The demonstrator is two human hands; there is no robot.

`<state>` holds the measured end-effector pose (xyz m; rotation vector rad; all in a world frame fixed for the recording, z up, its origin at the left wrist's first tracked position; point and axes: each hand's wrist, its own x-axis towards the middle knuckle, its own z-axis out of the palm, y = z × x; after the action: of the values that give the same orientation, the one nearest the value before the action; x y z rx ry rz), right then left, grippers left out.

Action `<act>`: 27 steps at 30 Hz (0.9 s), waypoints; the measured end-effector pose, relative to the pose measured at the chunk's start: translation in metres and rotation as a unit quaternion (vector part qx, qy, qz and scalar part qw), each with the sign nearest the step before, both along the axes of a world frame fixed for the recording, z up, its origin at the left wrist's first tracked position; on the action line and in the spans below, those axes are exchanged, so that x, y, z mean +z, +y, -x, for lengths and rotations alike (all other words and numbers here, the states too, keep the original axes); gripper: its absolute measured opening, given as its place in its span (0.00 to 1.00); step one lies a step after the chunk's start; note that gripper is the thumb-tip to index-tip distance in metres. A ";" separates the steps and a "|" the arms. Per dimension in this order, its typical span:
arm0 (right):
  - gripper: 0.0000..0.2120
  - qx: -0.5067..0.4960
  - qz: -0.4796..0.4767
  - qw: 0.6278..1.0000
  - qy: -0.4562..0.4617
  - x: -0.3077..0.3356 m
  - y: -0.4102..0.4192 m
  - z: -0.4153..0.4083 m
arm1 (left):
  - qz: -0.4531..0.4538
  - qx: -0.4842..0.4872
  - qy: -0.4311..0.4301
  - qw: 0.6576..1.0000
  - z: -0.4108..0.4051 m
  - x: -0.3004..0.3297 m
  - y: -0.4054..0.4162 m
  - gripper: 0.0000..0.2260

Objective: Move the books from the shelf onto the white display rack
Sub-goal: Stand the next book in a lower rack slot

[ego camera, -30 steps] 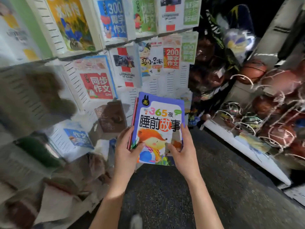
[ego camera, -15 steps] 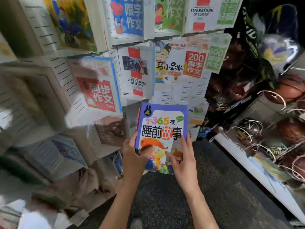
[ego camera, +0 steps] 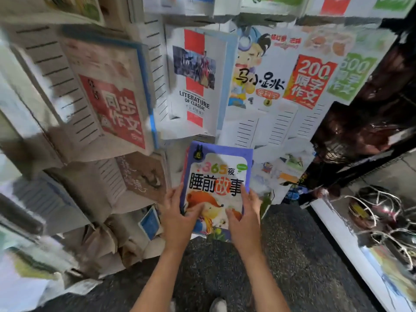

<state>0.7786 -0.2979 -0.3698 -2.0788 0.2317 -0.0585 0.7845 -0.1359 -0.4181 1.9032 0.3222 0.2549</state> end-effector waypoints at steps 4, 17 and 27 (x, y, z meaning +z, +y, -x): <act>0.33 0.039 0.011 0.999 -0.033 -0.026 -0.008 -0.024 | 0.007 0.025 0.033 0.999 -0.020 -0.021 -0.015 0.34; 0.30 0.088 0.029 0.976 -0.197 -0.089 -0.006 -0.113 | 0.127 0.066 -0.020 0.989 -0.103 -0.049 -0.027 0.17; 0.29 0.109 0.044 0.966 -0.230 -0.133 0.005 -0.155 | 0.204 0.047 0.051 0.977 -0.128 -0.064 -0.028 0.18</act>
<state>0.9337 -0.2932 -0.5025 -2.1018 -0.2869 -0.4196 0.9125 -0.1634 -0.4818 1.4995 0.4954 0.1402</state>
